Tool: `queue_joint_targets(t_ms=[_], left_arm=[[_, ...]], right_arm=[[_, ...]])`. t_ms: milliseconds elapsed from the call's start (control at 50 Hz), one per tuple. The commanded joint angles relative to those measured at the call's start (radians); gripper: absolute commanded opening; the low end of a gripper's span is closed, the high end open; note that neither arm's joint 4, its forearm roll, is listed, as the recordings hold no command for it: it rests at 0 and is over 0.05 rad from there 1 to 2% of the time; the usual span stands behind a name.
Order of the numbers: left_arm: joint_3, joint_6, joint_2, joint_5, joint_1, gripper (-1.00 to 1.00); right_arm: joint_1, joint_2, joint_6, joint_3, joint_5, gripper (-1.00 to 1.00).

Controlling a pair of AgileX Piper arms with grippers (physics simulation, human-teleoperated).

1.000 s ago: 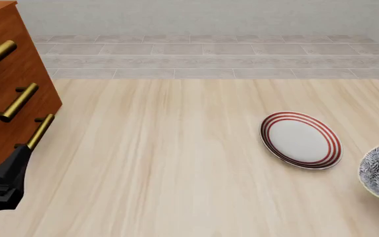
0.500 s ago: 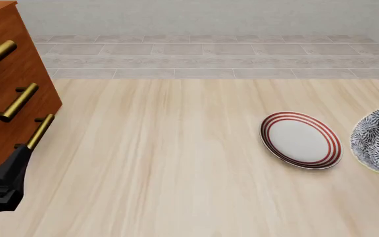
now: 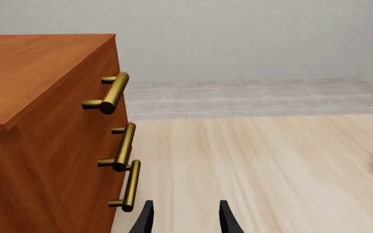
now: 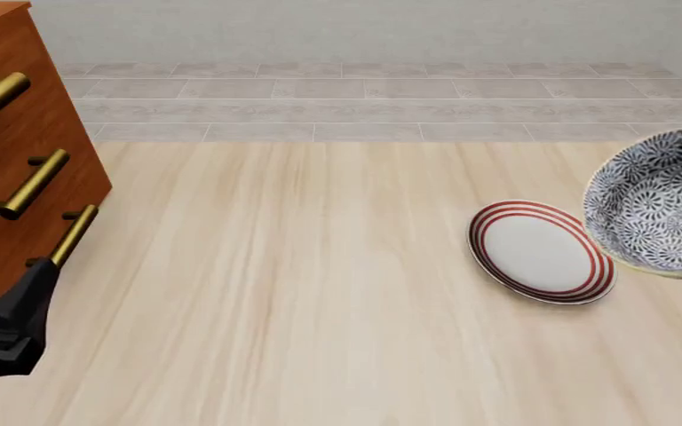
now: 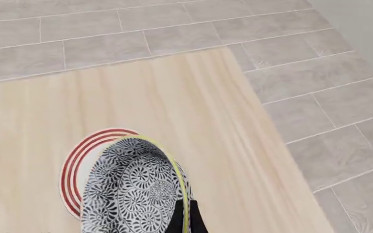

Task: Put the bowl on top of the cabinet.

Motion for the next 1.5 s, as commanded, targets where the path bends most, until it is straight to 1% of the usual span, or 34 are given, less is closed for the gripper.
queue_joint_targets(t_ms=[20, 280, 440, 500, 600, 680, 800, 860, 920, 1140, 1320, 1500], left_arm=[[0.000, -0.001, 0.005, -0.007, -0.001, 1.00], [0.000, -0.002, -0.033, 0.031, -0.004, 1.00], [0.000, -0.005, -0.010, 0.010, -0.003, 1.00], [0.000, -0.004, -0.015, 0.013, -0.002, 1.00], [0.000, -0.005, -0.020, 0.016, -0.003, 1.00], [0.000, -0.006, -0.052, 0.048, -0.004, 1.00], [0.000, -0.008, -0.045, 0.039, -0.005, 1.00], [0.000, -0.008, -0.020, 0.013, -0.007, 1.00], [0.000, -0.010, -0.047, 0.041, -0.009, 1.00], [0.000, -0.009, -0.031, 0.022, -0.013, 1.00], [0.000, -0.004, -0.017, 0.011, -0.016, 1.00], [0.000, -0.003, -0.004, 0.003, -0.018, 1.00]], right_arm=[[0.099, 0.031, 0.024, -0.023, -0.040, -1.00], [0.216, 0.101, 0.038, -0.054, -0.102, -1.00], [0.282, 0.146, 0.055, -0.066, -0.142, -1.00], [0.295, 0.158, 0.060, -0.069, -0.152, -1.00], [0.341, 0.191, 0.073, -0.074, -0.183, -1.00], [0.382, 0.220, 0.084, -0.081, -0.207, -1.00], [0.425, 0.243, 0.093, -0.084, -0.227, -1.00], [0.443, 0.250, 0.094, -0.083, -0.235, -1.00], [0.459, 0.261, 0.093, -0.085, -0.245, -1.00], [0.556, 0.307, 0.107, -0.118, -0.271, -1.00], [0.628, 0.339, 0.142, -0.108, -0.320, -1.00], [0.687, 0.379, 0.167, -0.133, -0.349, -1.00]])
